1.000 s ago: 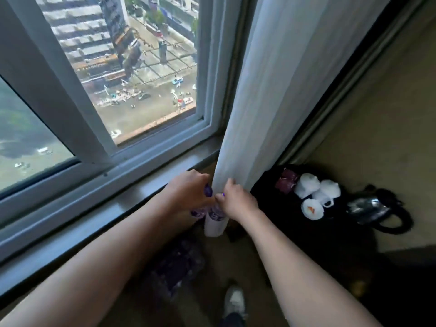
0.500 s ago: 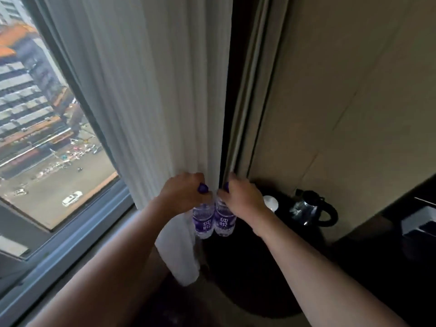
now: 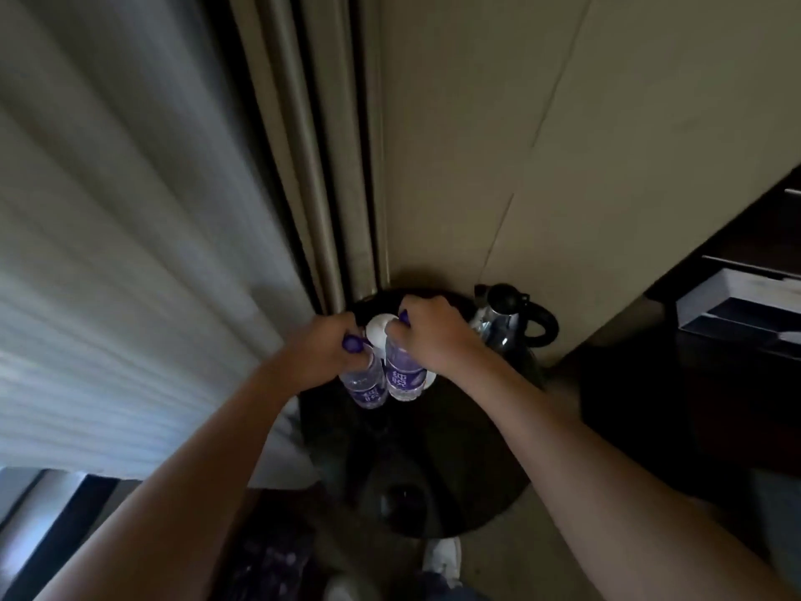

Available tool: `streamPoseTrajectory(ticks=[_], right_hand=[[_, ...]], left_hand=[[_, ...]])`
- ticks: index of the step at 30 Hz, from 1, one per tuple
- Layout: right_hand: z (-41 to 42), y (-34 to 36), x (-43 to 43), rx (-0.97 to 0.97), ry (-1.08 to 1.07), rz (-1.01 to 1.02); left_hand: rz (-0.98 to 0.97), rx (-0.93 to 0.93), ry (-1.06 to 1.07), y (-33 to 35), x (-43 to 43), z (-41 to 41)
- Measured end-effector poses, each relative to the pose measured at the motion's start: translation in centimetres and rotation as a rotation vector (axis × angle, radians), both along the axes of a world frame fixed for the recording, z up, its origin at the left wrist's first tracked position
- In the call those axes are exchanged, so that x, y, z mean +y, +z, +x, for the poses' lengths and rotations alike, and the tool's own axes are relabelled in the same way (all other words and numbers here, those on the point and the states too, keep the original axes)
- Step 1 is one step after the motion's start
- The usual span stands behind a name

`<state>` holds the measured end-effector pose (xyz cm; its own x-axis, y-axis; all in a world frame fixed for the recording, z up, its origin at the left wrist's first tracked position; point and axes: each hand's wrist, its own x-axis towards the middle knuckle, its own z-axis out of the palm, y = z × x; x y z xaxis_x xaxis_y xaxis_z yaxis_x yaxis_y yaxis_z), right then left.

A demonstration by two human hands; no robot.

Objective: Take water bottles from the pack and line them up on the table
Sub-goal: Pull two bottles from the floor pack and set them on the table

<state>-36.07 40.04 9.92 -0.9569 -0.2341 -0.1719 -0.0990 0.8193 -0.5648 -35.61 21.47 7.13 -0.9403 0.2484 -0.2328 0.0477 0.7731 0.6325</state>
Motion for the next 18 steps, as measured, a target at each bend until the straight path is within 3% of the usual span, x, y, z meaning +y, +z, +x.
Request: streamPoseTrajectory(ticks=[7,18], right_hand=[[3.5,-5.4,2.2,-0.197,-0.124,-0.005],[9.5,-12.3,1.5,-0.243,-0.214,-0.020]], left_hand=[[-0.028,-0.105,-0.183,-6.1,1.8,1.5],[0.108,-0.094,-0.171,-11.0,2.5,5.5]])
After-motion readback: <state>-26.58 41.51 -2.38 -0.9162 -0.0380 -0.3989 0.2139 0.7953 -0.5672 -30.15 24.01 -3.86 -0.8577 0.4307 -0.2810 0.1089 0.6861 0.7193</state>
